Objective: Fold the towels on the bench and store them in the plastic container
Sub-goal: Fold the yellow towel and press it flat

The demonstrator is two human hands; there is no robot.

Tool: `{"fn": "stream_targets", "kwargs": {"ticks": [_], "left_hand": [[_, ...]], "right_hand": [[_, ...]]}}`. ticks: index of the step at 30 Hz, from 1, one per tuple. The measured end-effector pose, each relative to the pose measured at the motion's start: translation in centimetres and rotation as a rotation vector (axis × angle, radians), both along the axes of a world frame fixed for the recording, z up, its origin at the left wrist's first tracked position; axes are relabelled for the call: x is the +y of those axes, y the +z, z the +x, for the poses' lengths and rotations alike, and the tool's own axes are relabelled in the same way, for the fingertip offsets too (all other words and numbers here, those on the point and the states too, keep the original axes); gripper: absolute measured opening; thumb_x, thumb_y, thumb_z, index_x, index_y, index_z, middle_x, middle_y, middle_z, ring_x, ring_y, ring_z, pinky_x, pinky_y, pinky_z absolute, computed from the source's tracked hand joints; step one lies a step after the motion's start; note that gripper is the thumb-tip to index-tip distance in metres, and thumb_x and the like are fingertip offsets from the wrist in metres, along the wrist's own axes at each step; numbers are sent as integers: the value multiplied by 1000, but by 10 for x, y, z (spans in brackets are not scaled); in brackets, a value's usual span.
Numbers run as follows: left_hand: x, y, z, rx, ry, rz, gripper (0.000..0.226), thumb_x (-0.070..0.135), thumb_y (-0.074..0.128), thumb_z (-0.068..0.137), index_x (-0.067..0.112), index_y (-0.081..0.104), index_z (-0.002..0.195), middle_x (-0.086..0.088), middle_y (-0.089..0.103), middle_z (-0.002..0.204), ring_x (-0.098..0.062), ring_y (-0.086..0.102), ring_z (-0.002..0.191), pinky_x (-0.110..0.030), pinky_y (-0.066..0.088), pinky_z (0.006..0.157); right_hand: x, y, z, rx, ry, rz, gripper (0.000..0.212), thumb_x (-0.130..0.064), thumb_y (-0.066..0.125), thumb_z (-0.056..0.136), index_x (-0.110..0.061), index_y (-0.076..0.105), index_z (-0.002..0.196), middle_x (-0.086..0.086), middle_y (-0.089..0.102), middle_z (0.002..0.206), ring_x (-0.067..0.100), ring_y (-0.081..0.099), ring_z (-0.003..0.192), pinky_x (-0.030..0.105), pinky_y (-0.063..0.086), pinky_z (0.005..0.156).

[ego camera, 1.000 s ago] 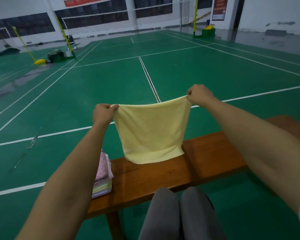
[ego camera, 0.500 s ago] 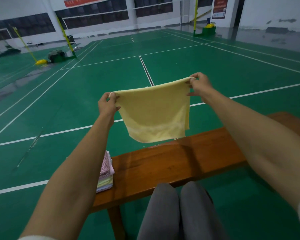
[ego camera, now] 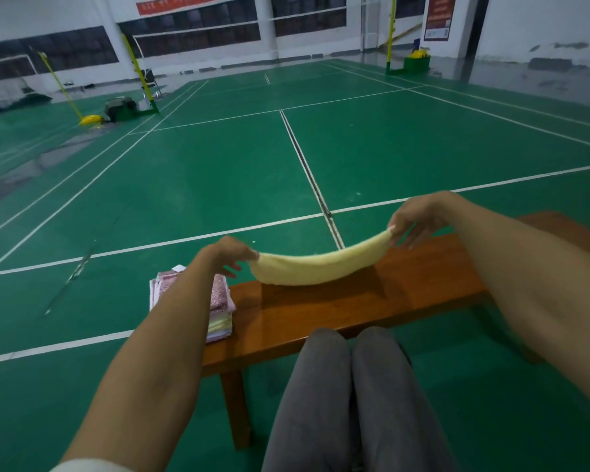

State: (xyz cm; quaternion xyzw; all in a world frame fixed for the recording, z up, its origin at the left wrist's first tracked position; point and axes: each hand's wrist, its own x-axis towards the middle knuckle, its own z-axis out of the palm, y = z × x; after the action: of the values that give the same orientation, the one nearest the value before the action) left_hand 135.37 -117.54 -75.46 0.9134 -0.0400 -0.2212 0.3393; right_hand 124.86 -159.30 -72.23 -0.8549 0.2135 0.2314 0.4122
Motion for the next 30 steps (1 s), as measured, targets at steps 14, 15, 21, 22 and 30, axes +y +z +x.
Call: {"fn": "stream_targets", "kwargs": {"ticks": [14,15,21,22,30], "left_hand": [[-3,-30,-35,506,-311,496,52,28,85,83,11,61,126,-5,71,109,-28,70,105,-46,53,102],[-3,-31,-33,492,-302,483,54,29,84,83,11,61,128,-5,71,110,-28,70,105,-46,54,102],[-4,-44,-19,85,-251,416,40,29,74,93,3,67,123,-12,73,106,-27,74,86,-35,61,66],[-5,-46,-17,24,-223,405,36,28,73,94,2,69,119,-13,74,101,-26,73,79,-32,58,59],[-9,-64,11,-238,-179,437,26,32,66,97,7,73,100,-7,72,83,-22,71,70,-34,60,64]], "right_hand": [[26,-61,-44,555,243,-120,34,-3,82,81,-10,77,114,13,70,122,34,68,112,52,54,100],[25,-63,-42,542,238,-124,33,-4,83,81,-10,78,113,12,71,122,34,69,111,52,54,99],[21,-84,-21,166,179,-228,15,-9,76,90,-18,77,102,5,71,117,25,71,101,45,60,88],[22,-87,-15,78,146,-239,14,-8,74,90,-14,78,102,8,73,112,25,72,97,44,61,88],[34,-97,17,-158,52,-436,11,-20,76,91,-9,77,93,8,75,83,23,75,68,39,64,71]]}}
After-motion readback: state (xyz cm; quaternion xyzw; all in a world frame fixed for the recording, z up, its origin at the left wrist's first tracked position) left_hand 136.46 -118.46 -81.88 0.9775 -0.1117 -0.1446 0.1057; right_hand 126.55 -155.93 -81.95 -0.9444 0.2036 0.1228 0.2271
